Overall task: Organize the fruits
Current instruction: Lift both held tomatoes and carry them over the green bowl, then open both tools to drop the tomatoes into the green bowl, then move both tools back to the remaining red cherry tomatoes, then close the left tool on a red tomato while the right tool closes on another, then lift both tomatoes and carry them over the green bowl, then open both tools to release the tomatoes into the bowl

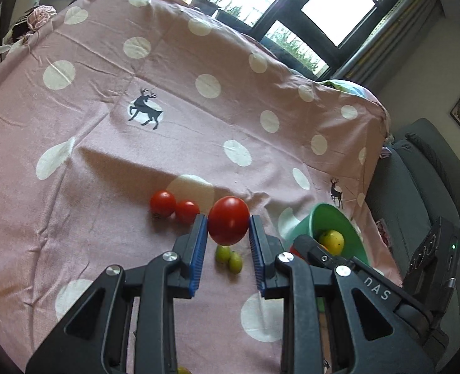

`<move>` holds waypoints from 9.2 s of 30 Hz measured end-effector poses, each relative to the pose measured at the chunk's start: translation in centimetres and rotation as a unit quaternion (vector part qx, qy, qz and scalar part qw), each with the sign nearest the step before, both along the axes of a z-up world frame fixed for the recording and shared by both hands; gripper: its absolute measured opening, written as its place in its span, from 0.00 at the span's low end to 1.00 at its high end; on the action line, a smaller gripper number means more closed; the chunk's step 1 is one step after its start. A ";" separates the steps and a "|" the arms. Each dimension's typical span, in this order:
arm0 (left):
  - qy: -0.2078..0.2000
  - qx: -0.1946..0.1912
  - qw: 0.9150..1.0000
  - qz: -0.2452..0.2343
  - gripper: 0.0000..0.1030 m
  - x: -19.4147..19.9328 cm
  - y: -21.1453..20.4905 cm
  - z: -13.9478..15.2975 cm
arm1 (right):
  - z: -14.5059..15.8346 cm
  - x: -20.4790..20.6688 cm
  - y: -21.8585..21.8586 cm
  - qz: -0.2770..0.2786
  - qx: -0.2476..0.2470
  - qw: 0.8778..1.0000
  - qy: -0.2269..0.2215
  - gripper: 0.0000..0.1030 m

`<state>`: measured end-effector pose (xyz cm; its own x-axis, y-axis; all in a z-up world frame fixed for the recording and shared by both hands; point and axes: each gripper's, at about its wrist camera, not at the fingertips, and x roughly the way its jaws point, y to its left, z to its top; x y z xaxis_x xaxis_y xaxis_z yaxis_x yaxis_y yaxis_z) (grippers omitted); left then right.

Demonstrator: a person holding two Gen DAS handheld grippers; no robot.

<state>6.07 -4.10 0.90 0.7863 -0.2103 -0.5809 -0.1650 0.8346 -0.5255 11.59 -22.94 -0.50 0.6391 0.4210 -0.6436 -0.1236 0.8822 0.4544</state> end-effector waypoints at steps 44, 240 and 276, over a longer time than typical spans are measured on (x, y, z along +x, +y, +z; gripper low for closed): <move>-0.033 0.011 0.973 -0.230 0.25 3.5 -13.4 0.0 | 1.7 -4.3 -14.0 -0.207 0.039 0.977 -0.041 0.28; 0.044 0.016 0.999 -0.022 0.31 4.3 -1.6 -2.9 | 0.7 1.4 -2.2 -0.036 0.039 0.999 0.002 0.31; -0.020 0.017 0.974 -0.223 0.31 4.2 -15.0 -1.7 | 0.7 -2.9 -14.3 -0.214 0.017 0.976 0.019 0.31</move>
<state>10.29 -19.09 -0.80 0.6436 -0.5180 -0.5633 0.2387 0.8352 -0.4954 8.65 -37.23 0.23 0.7372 0.1412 -0.6607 0.2711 0.8339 0.4807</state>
